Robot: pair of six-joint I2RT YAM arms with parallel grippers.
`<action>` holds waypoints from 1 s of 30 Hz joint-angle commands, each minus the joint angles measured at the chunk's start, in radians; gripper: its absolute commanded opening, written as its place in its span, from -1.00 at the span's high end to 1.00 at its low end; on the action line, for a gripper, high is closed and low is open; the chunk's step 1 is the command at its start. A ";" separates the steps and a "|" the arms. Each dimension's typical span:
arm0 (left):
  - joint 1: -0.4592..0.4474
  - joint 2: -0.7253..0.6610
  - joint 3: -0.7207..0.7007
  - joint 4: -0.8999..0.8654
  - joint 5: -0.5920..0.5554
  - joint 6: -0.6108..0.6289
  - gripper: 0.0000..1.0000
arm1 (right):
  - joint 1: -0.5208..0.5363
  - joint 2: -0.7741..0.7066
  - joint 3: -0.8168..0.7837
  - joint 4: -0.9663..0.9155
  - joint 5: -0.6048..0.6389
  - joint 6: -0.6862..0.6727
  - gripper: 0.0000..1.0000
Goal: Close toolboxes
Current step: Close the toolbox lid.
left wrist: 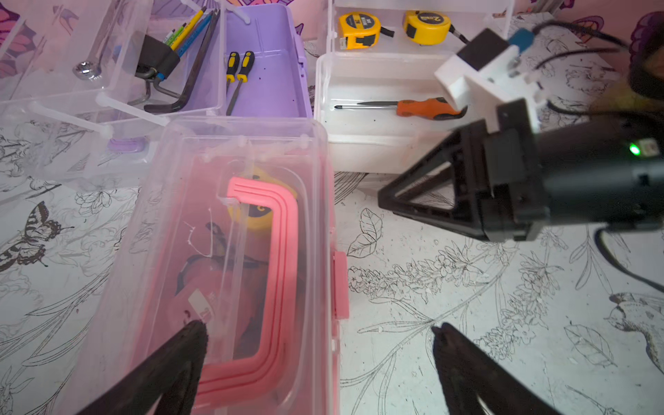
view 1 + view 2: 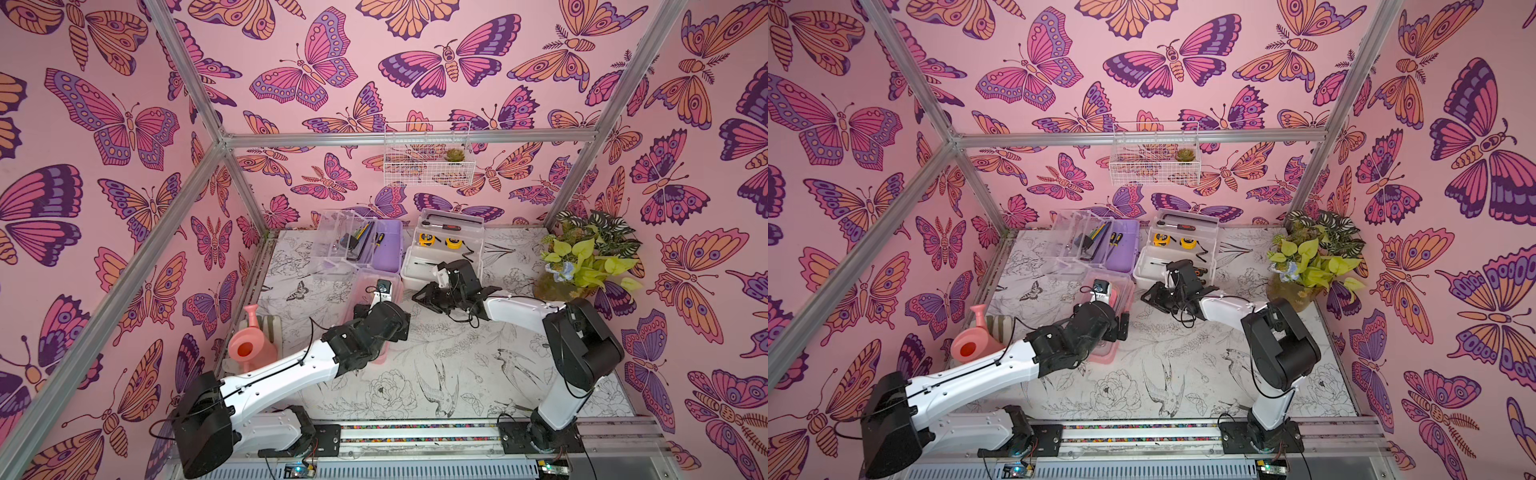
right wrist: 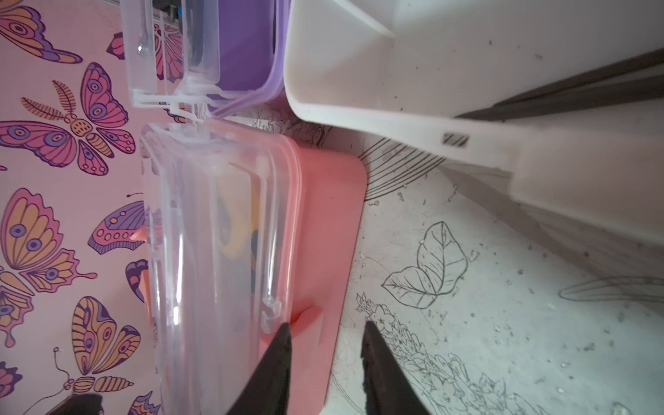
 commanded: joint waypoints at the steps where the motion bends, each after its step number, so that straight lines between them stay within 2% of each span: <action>1: 0.076 0.012 0.025 0.028 0.109 0.013 -1.00 | 0.000 -0.010 -0.002 -0.110 -0.033 -0.187 0.08; 6: 0.190 0.019 0.039 0.025 0.166 0.018 -1.00 | 0.000 -0.016 -0.020 -0.170 -0.035 -0.375 -0.28; 7: 0.216 0.019 0.040 0.022 0.181 0.014 -1.00 | 0.001 -0.018 -0.021 -0.184 -0.034 -0.411 -0.70; 8: 0.243 0.018 0.039 0.016 0.193 0.006 -1.00 | 0.003 -0.019 -0.018 -0.201 -0.035 -0.449 -0.98; 14: 0.410 0.018 0.022 0.013 0.337 -0.045 -1.00 | 0.058 -0.048 -0.050 -0.131 -0.031 -0.680 -0.98; 18: 0.499 0.032 0.014 0.034 0.444 -0.075 -1.00 | 0.097 -0.053 -0.082 -0.042 -0.034 -0.844 -0.81; 21: 0.548 0.035 -0.007 0.076 0.507 -0.096 -1.00 | 0.122 -0.061 -0.128 0.049 -0.055 -0.957 -0.80; 25: 0.598 0.042 -0.047 0.140 0.578 -0.131 -1.00 | 0.128 -0.056 -0.179 0.198 -0.100 -1.004 -0.80; 30: 0.614 0.093 -0.074 0.207 0.624 -0.135 -1.00 | 0.137 -0.021 -0.141 0.226 -0.114 -1.038 -0.81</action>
